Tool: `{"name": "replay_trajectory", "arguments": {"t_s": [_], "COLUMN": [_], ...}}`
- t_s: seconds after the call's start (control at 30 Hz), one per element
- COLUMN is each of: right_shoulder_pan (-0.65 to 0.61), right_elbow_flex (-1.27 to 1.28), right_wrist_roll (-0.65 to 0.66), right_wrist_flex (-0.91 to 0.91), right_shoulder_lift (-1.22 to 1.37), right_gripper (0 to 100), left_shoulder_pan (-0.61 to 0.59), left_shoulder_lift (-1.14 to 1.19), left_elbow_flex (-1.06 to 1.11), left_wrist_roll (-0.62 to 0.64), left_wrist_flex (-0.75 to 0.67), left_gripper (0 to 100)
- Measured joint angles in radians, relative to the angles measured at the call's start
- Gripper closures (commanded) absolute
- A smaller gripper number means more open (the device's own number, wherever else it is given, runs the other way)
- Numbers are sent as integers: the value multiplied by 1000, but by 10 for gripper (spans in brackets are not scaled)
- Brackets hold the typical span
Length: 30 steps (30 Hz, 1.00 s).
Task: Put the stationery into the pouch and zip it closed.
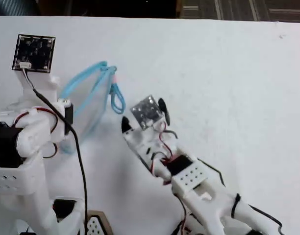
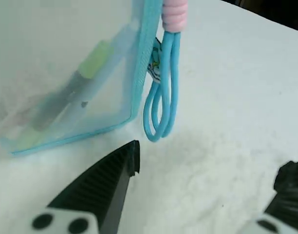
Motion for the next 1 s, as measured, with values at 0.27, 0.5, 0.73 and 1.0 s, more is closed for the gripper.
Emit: {"name": "replay_trajectory", "arguments": {"t_s": [0.27,0.5,0.73,1.0], "right_shoulder_pan": [2,-37,-44,-12], "right_elbow_flex": [-172,-224,-253,-345], "right_wrist_roll": [-129,-181,-184,-186], "right_wrist_flex": [0,9,-9,-78], "right_shoulder_lift": [226,295,331,522], "right_gripper": [579,579,579,579], "left_shoulder_pan": [0,0,0,0], "left_shoulder_lift": [0,0,0,0], "left_elbow_flex": [0,0,0,0], "left_wrist_roll": [0,0,0,0], "left_wrist_flex": [0,0,0,0], "left_gripper": [978,978,978,978]}}
